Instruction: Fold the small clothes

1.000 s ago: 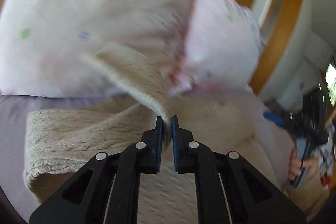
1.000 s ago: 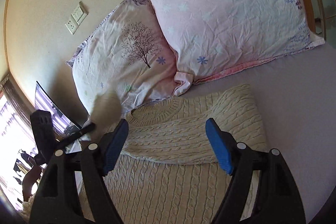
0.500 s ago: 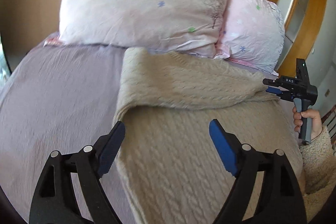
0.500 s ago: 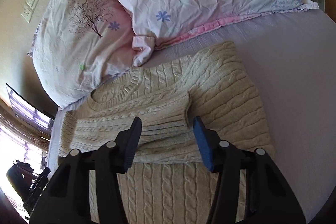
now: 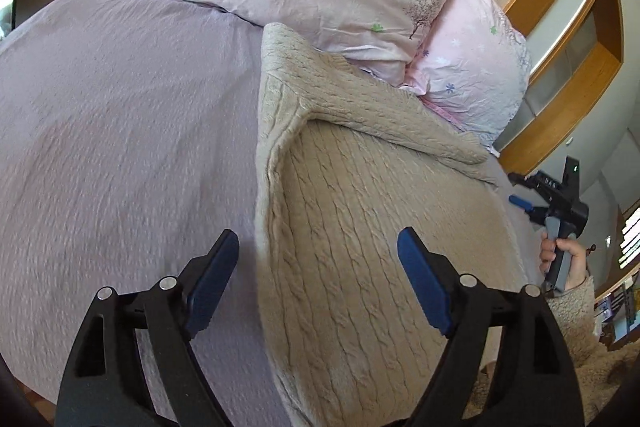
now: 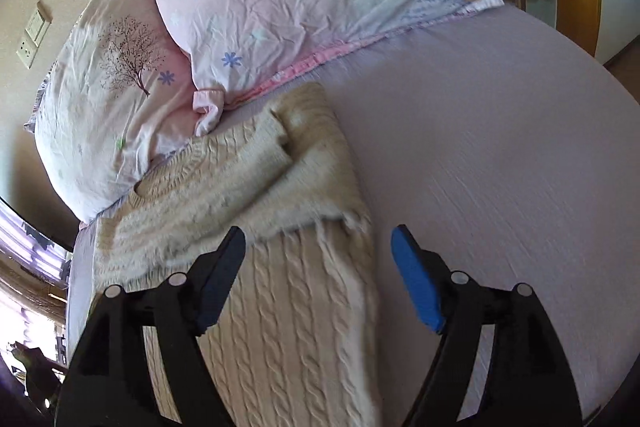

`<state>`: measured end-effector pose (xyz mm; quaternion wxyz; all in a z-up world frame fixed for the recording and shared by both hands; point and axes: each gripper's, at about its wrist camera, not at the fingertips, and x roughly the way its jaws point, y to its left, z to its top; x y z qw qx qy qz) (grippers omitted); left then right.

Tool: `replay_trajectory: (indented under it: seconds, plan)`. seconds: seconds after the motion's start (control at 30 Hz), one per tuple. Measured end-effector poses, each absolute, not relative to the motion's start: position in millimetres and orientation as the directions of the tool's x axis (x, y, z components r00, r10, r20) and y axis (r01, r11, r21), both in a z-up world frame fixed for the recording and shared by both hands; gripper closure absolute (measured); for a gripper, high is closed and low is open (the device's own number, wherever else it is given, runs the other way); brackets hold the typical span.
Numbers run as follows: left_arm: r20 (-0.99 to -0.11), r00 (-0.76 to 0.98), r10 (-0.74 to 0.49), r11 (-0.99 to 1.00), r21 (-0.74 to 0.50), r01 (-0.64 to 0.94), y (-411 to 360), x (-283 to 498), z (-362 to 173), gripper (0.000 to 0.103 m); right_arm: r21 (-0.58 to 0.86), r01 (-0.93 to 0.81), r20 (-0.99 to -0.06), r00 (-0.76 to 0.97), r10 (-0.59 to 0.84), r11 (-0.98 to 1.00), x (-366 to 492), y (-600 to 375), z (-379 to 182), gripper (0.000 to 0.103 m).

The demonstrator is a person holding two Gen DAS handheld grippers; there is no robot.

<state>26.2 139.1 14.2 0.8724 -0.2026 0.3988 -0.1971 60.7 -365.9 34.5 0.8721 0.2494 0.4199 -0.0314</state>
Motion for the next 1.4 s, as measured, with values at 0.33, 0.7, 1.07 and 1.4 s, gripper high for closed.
replay_trajectory:
  seconds: [0.33, 0.7, 1.07, 1.4]
  plan:
    - [-0.406, 0.553, -0.728, 0.636, -0.702, 0.321, 139, -45, 0, 0.049, 0.752, -0.003, -0.576, 0.483, 0.659, 0.659, -88, -353, -13, 0.056]
    - [-0.438, 0.533, -0.724, 0.654, -0.682, 0.327, 116, -37, 17, 0.096, 0.724, -0.202, -0.480, 0.539, 0.692, 0.659, -72, -325, 30, 0.096]
    - [-0.413, 0.725, -0.551, 0.721, -0.673, 0.165, 135, 169, 61, 0.096, 0.743, -0.131, -0.341, 0.769, 0.540, 0.656, 123, -354, 95, 0.096]
    - [-0.537, 0.720, -0.440, 0.762, -0.647, -0.017, 162, 237, 39, 0.014, 0.661, 0.140, -0.481, 0.833, 0.273, 0.737, 192, -367, 42, 0.004]
